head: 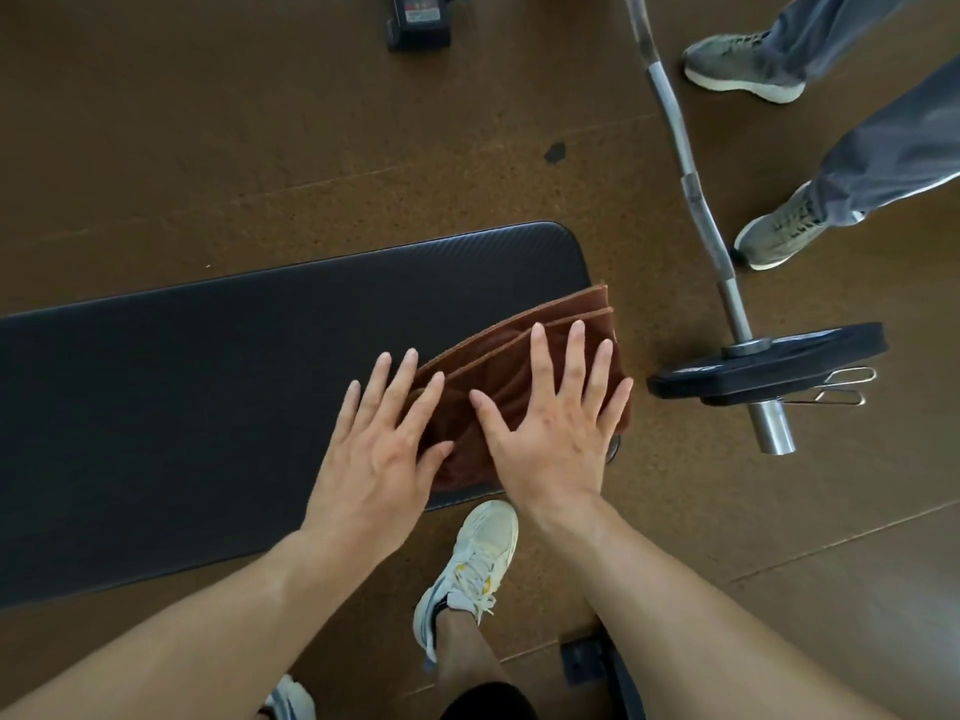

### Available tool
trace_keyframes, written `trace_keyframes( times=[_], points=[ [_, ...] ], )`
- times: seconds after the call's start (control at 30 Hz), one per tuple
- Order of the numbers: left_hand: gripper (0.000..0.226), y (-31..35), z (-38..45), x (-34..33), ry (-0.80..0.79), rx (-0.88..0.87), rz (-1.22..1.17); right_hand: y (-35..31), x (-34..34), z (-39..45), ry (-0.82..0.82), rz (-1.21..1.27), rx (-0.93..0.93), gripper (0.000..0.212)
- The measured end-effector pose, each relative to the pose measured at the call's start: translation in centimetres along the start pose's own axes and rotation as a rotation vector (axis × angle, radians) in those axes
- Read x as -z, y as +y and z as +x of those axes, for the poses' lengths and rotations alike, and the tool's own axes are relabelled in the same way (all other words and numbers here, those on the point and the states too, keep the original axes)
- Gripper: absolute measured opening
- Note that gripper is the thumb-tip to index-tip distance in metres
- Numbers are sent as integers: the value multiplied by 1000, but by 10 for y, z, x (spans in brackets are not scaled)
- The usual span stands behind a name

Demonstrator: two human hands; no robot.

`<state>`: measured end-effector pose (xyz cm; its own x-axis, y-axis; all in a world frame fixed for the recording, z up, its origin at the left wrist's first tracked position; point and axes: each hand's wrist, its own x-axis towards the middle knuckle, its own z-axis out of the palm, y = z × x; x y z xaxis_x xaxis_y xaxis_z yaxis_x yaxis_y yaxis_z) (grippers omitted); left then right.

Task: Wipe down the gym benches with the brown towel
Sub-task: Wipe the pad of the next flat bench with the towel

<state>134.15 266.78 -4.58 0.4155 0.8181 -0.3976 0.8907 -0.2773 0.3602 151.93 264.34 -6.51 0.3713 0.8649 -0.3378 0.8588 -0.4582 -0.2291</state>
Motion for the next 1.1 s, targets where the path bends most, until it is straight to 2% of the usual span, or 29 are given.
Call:
trace_keyframes(
  times=[0.1,0.2,0.33,0.4,0.47,0.57,0.67,0.73,0.83,0.9,1.03,1.1],
  points=[
    [71,-2,18,-5,41,39,84,8,5,27,17,-10,61,83],
    [72,2,39,-7,82,16,87,14,6,43,40,2,38,82],
    [66,-4,41,-2,147,14,-84,-5,0,44,109,104,-103,79],
    [61,-21,29,4,204,31,-175,-29,-8,37,161,137,-188,78],
    [59,-48,8,11,249,50,-232,-68,-19,23,148,156,-200,81],
    [61,-105,-31,24,250,117,-281,-148,-44,-9,67,131,32,89],
    [66,-164,-68,40,241,254,-272,-220,-74,-35,-67,57,363,79],
    [73,-192,-89,49,208,325,-243,-240,-81,-32,-124,-10,538,71],
    [82,-211,-108,58,108,281,-214,-234,-69,-5,-148,-139,741,64],
    [89,-214,-110,69,8,246,-207,-216,-58,17,-128,-149,646,61],
    [127,-219,-102,88,-174,205,-11,-163,-28,39,54,5,-112,61],
    [141,-220,-93,92,-216,194,101,-147,-21,34,67,71,-349,65]
  ],
)
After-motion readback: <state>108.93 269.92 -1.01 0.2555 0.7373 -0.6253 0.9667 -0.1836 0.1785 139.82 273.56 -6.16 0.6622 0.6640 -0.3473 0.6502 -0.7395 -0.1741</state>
